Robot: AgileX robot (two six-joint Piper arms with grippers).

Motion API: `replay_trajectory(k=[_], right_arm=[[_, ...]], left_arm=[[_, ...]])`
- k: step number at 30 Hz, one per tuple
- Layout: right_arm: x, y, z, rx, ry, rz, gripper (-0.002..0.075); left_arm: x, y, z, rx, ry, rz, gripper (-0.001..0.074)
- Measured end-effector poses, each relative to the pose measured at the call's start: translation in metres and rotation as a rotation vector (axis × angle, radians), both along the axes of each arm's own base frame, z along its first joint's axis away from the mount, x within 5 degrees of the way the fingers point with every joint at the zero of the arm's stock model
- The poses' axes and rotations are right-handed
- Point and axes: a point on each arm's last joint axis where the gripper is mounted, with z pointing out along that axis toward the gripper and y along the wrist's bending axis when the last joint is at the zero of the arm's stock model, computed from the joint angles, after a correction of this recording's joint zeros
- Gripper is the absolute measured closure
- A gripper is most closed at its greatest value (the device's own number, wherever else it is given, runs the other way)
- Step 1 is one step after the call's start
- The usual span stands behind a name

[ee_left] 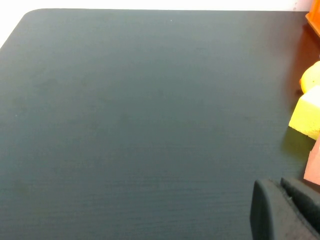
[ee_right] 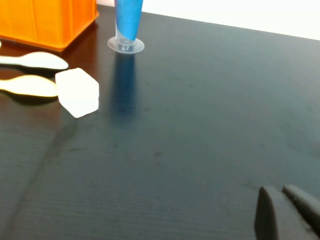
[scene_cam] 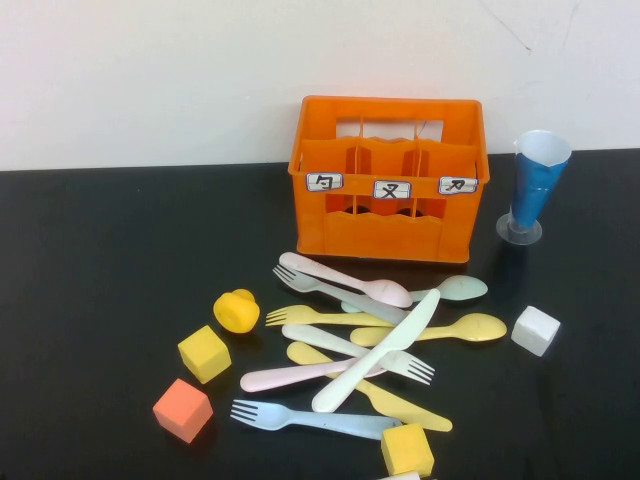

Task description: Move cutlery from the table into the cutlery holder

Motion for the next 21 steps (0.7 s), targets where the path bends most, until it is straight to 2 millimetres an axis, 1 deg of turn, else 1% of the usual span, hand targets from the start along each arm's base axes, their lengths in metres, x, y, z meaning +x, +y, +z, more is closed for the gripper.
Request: replay_trajectory(k=[4,5,6,7,10,12,13,18,21], right_arm=[[0.000,0.000,0.000,0.000,0.000,0.000,0.0729],[0.000,0.000,0.000,0.000,0.000,0.000,0.0729],[0.000,0.000,0.000,0.000,0.000,0.000,0.0729],[0.000,0.000,0.000,0.000,0.000,0.000,0.0729],[0.000,0.000,0.000,0.000,0.000,0.000,0.0729],[0.000,0.000,0.000,0.000,0.000,0.000,0.0729],[0.000,0.000,0.000,0.000,0.000,0.000,0.0729],[0.000,0.000,0.000,0.000,0.000,0.000,0.0729],[0.000,0.000,0.000,0.000,0.000,0.000,0.0729]], left_arm=[[0.000,0.000,0.001,-0.008,-0.005,0.000,0.0736],[0.000,-0.001,0.001,-0.031,-0.012,0.000,0.0736],[0.001,-0.002,0.002,-0.105,-0.023,0.006,0.0736],[0.002,-0.004,0.004,-0.230,-0.046,0.018,0.0736],[0.003,-0.006,0.017,-0.724,-0.132,0.072,0.0736],[0.004,-0.004,0.024,-0.941,-0.182,0.105,0.0736],[0.004,-0.002,0.027,-1.012,-0.210,0.121,0.0736],[0.004,0.010,0.035,-1.157,-0.343,0.196,0.0736],[0.004,0.011,0.036,-1.184,-0.351,0.206,0.0736]])
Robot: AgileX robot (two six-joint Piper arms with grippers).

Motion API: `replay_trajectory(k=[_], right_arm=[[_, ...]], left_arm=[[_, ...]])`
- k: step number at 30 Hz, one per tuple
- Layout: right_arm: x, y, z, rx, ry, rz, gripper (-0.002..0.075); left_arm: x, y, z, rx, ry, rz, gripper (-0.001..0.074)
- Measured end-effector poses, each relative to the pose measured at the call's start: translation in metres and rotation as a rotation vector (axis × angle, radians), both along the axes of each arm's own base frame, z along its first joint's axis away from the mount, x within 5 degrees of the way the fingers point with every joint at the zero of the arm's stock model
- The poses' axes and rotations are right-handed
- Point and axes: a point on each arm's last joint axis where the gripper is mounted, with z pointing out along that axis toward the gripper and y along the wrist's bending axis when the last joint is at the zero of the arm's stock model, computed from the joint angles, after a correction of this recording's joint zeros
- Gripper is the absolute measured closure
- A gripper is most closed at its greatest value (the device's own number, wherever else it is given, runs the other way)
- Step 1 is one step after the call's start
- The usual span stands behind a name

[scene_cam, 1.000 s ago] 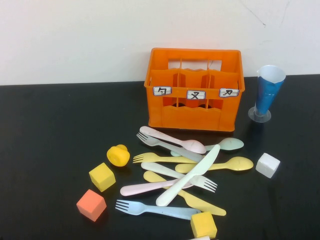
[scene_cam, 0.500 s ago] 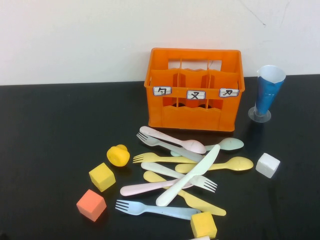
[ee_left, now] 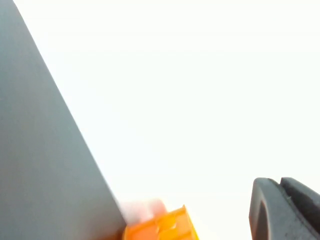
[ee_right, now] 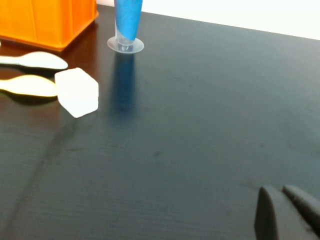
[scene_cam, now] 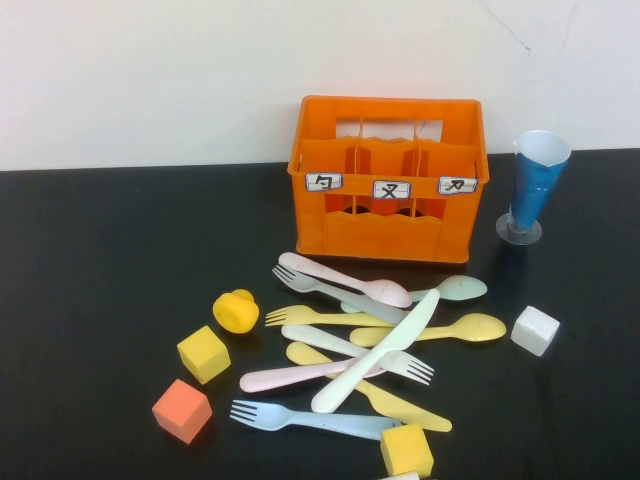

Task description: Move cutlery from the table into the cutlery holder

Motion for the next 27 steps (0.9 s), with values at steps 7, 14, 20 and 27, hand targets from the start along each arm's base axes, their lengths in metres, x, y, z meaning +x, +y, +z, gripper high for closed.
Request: replay_trajectory(k=[7,14,20,27], right_arm=[[0.000,0.000,0.000,0.000,0.000,0.000,0.0729],[0.000,0.000,0.000,0.007,0.000,-0.003,0.0729],[0.000,0.000,0.000,0.009,0.000,-0.003,0.0729],[0.000,0.000,0.000,0.011,0.000,-0.004,0.0729]], left_arm=[[-0.006,-0.022,0.017,0.366,0.092,-0.222,0.0736],[0.000,-0.026,0.080,0.932,0.330,-0.369,0.0736],[0.034,-0.023,0.096,1.193,0.618,-0.557,0.0736],[0.087,-0.041,0.095,1.288,0.728,-0.838,0.0736]])
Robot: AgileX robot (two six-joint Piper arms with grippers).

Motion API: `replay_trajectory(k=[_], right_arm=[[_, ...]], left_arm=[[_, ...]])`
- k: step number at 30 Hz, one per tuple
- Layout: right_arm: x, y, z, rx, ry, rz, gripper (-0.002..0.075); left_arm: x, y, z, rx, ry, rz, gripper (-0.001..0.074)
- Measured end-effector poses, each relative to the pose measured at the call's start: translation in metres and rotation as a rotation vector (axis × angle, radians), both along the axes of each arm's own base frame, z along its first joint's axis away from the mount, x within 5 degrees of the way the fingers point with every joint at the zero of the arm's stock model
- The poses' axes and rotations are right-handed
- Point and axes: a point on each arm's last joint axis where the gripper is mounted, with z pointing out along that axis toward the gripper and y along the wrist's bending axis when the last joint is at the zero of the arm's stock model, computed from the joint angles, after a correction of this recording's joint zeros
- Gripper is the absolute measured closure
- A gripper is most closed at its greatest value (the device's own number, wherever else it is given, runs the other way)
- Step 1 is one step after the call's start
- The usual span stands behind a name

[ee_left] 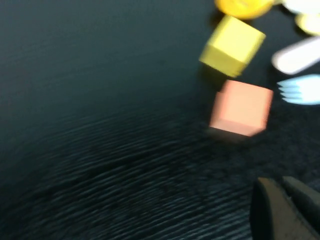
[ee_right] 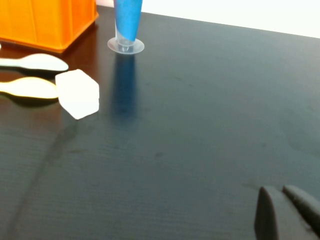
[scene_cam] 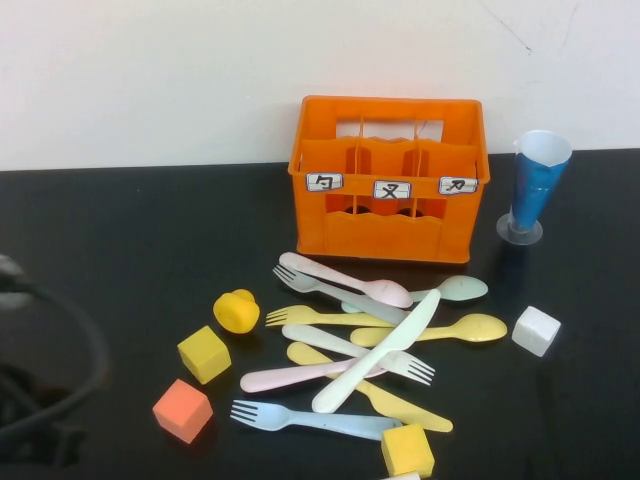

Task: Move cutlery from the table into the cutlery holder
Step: Pick up the fork

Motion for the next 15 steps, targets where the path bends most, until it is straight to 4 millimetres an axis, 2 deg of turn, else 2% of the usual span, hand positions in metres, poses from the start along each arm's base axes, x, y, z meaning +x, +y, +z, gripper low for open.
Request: replay_trajectory(k=[4,6,11,15], right_arm=[[0.000,0.000,0.000,0.000,0.000,0.000,0.0729],[0.000,0.000,0.000,0.000,0.000,0.000,0.0729],[0.000,0.000,0.000,0.000,0.000,0.000,0.0729],[0.000,0.000,0.000,0.000,0.000,0.000,0.0729]], left_arm=[[0.026,-0.026,-0.009,0.085,0.096,-0.170,0.0710],[0.038,-0.042,-0.013,0.135,0.126,-0.246,0.0666],[0.069,-0.083,-0.030,0.196,0.217,-0.363,0.0493],[0.085,-0.112,-0.043,0.232,0.272,-0.447,0.0430]])
